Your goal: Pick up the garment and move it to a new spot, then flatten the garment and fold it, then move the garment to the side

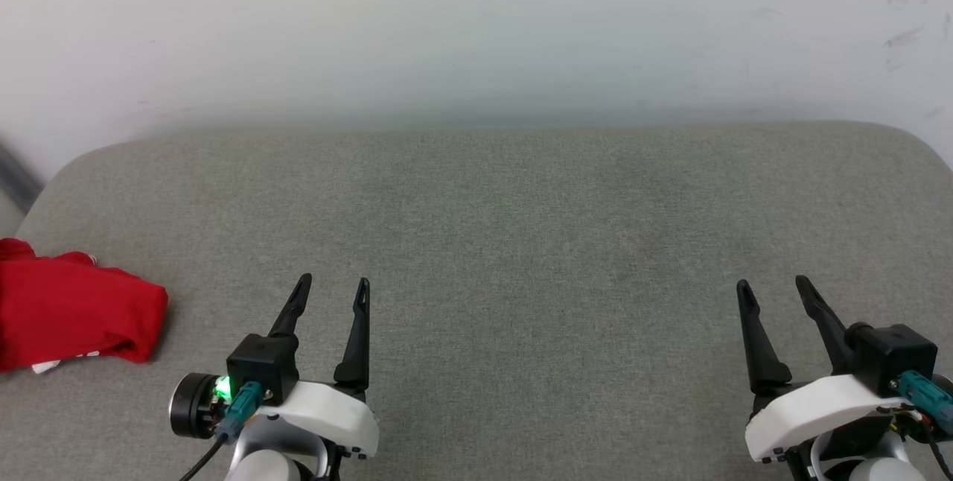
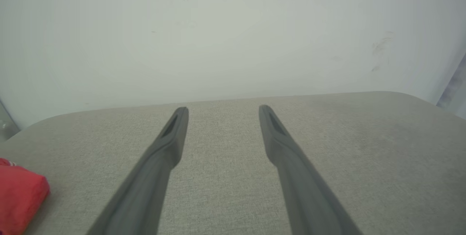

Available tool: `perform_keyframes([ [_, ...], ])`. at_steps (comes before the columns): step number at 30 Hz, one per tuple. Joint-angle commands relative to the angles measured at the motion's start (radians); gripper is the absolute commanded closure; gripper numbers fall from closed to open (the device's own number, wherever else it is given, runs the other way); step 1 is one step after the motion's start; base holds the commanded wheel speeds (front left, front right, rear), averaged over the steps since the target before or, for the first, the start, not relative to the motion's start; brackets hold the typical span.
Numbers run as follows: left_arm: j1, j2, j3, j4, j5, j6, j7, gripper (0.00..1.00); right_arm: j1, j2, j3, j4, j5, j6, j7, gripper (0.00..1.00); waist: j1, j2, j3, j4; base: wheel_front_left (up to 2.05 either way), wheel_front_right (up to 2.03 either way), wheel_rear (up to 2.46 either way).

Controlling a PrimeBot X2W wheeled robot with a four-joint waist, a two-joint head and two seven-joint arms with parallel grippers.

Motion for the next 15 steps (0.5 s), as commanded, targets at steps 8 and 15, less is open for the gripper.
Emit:
perform_keyframes([
  [8,-0.008,-0.001,-0.008,0.006,0.064,0.009,-0.022,0.00,0.011,0.003,-0.012,-0.009,-0.038,0.000,-0.014,0.00,0.0000,0.0000,0.001,-0.002,0.00,0.00,0.00],
  [15,-0.007,-0.005,-0.010,0.013,0.106,0.015,-0.034,0.00,0.012,0.004,-0.013,-0.005,-0.063,0.000,-0.027,0.00,0.0000,0.0000,0.000,-0.002,0.00,0.00,0.00],
])
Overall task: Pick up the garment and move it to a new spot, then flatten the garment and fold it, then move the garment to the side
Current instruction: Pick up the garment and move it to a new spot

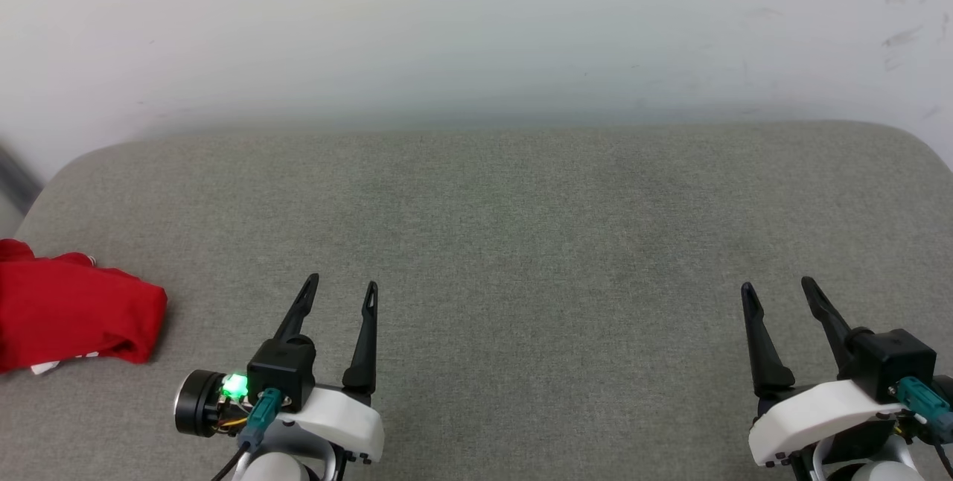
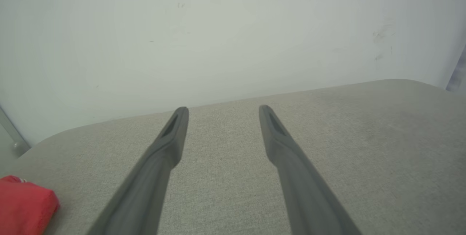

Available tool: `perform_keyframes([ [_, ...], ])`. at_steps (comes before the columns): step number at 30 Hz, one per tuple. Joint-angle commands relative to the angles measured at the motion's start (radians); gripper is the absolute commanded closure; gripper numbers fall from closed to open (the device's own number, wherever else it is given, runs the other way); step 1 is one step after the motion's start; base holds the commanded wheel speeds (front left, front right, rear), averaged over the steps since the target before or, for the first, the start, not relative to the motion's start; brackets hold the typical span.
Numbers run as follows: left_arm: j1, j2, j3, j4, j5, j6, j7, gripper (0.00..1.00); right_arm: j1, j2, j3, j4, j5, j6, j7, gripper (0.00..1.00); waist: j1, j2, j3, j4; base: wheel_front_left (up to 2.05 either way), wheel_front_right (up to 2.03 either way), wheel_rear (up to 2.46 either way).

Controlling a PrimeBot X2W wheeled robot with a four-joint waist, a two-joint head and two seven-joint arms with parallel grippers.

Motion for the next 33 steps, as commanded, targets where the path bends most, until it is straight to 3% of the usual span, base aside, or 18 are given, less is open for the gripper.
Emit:
perform_keyframes([
  [1,-0.006,0.000,-0.002,0.002,0.015,0.004,-0.005,0.00,0.004,0.004,0.001,-0.002,-0.016,0.000,-0.006,0.00,0.0000,0.0000,0.000,0.001,0.00,0.00,0.00],
  [19,-0.016,-0.012,0.017,0.011,0.002,-0.002,-0.007,0.00,-0.013,0.004,0.008,0.015,-0.008,0.000,-0.016,0.00,0.0000,0.0000,0.008,0.038,0.00,0.00,0.00],
  [33,-0.020,-0.013,0.069,0.010,-0.017,0.002,-0.007,0.00,-0.027,0.003,0.070,-0.009,-0.010,0.000,-0.015,0.00,0.0000,0.0000,0.018,0.256,0.00,0.00,0.00],
])
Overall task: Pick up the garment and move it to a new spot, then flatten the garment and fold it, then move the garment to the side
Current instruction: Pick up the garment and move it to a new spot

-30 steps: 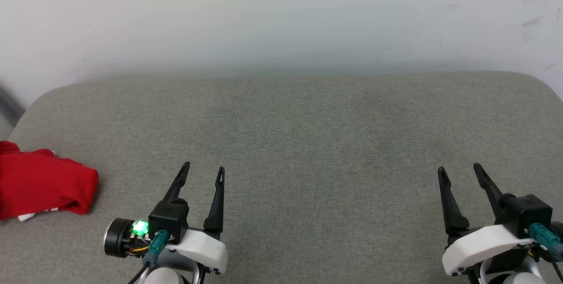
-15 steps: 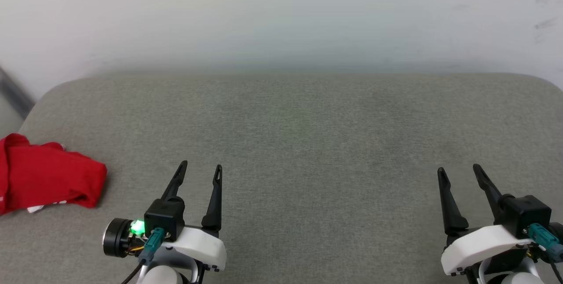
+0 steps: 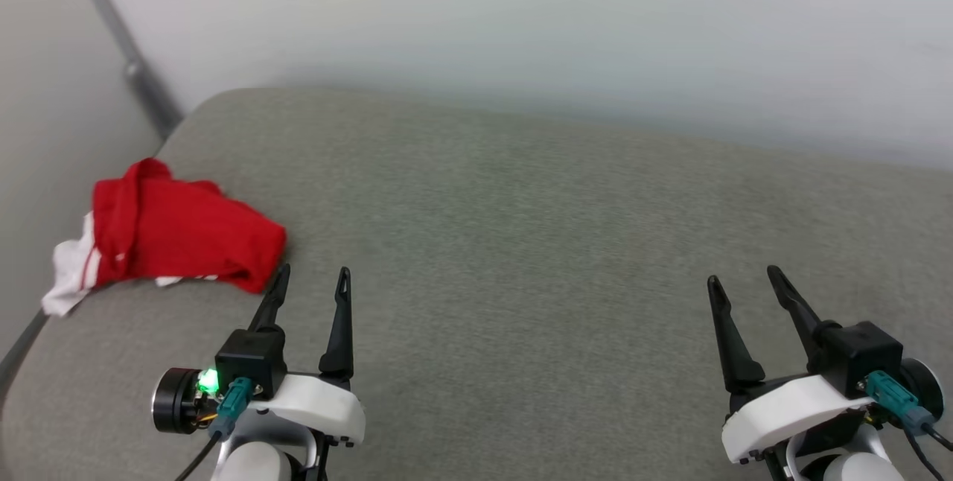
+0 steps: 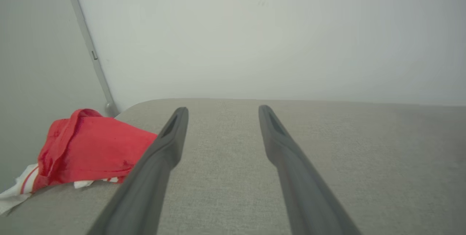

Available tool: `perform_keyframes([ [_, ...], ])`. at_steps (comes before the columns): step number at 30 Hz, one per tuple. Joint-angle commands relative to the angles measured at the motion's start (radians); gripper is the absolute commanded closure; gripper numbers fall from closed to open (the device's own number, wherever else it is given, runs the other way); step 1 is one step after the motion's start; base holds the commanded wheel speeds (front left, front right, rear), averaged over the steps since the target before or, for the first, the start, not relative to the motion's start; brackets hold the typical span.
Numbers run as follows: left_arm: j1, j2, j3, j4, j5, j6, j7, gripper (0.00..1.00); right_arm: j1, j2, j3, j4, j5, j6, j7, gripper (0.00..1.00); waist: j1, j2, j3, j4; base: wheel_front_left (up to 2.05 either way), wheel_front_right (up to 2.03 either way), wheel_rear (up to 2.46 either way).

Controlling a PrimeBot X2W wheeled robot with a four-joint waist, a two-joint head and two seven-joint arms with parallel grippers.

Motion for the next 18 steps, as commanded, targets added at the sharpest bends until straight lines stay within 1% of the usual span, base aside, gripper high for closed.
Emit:
perform_keyframes([
  [1,-0.003,0.001,0.007,-0.001,-0.004,0.001,-0.003,0.00,-0.009,0.003,0.006,-0.006,0.003,0.000,-0.003,0.00,0.0000,0.0000,0.002,0.059,0.00,0.00,0.00],
  [9,-0.001,0.002,0.028,-0.003,-0.008,-0.007,-0.003,0.00,-0.021,0.002,0.048,-0.014,0.007,0.000,-0.002,0.00,0.0000,0.0000,0.005,0.189,0.00,0.00,0.00],
  [14,0.008,0.002,0.041,-0.006,-0.003,-0.005,-0.003,0.00,-0.024,0.002,0.063,-0.016,0.010,0.000,-0.001,0.00,0.0000,0.0000,0.003,0.241,0.00,0.00,0.00],
  [18,0.010,0.005,0.050,-0.008,-0.002,-0.010,-0.003,0.00,-0.025,0.002,0.066,-0.017,0.014,0.000,-0.001,0.00,0.0000,0.0000,0.004,0.263,0.00,0.00,0.00],
])
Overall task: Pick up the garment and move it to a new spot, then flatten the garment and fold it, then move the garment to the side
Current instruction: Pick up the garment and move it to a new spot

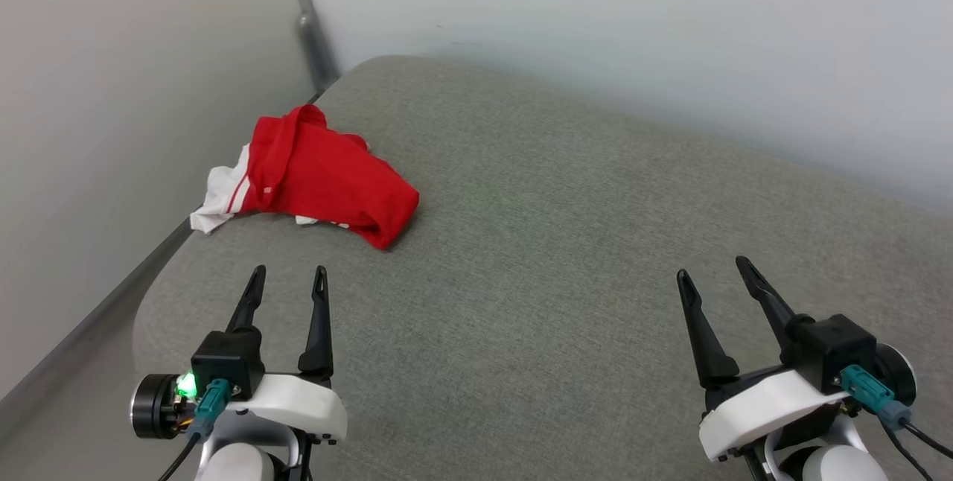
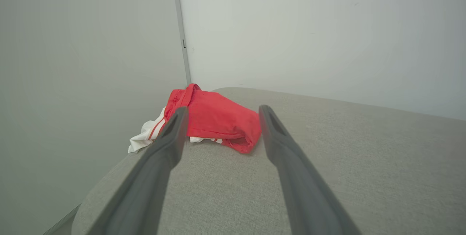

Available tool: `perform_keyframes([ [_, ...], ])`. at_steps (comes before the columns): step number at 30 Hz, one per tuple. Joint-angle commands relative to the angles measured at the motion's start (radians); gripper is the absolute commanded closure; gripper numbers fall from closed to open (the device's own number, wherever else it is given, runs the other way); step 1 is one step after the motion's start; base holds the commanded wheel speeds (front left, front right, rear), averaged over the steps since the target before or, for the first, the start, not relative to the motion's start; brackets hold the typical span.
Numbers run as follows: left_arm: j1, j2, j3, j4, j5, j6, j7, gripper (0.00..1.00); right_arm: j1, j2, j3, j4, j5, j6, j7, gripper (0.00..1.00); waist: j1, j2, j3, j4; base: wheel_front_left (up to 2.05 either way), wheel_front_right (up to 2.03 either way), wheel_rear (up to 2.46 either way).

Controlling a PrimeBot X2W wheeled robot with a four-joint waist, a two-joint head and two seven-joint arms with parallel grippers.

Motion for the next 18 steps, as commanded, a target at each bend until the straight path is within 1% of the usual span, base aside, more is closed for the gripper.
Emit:
perform_keyframes([
  [1,0.003,0.002,0.000,-0.004,0.001,-0.001,-0.003,0.00,-0.007,0.001,-0.001,-0.003,0.004,-0.001,-0.001,0.00,0.0000,0.0000,0.001,0.008,0.00,0.00,0.00],
  [6,-0.003,-0.001,0.008,-0.008,0.006,-0.001,-0.003,0.00,-0.009,0.001,0.003,-0.005,0.004,-0.001,0.001,0.00,0.0000,0.0000,0.005,0.012,0.00,0.00,0.00],
  [9,-0.022,-0.002,0.012,-0.009,0.009,0.000,-0.003,0.00,-0.012,0.001,0.005,-0.008,0.005,-0.001,0.004,0.00,0.0000,0.0000,0.015,0.004,0.00,0.00,0.00],
  [10,-0.033,-0.001,0.012,-0.010,0.006,-0.006,-0.003,0.00,-0.013,0.001,0.005,-0.009,0.002,-0.001,0.006,0.00,0.0000,0.0000,0.020,0.000,0.00,0.00,0.00],
  [14,-0.107,0.019,0.024,-0.001,0.005,-0.017,-0.003,0.00,-0.037,0.001,0.011,-0.026,-0.009,-0.001,0.015,0.00,0.0000,0.0000,0.064,-0.030,0.00,0.00,0.00],
  [18,-0.236,0.048,0.055,0.030,-0.017,-0.028,-0.002,0.00,-0.070,0.001,0.015,-0.044,-0.032,-0.001,0.023,0.00,0.0000,0.0000,0.127,-0.077,0.00,0.00,0.00],
])
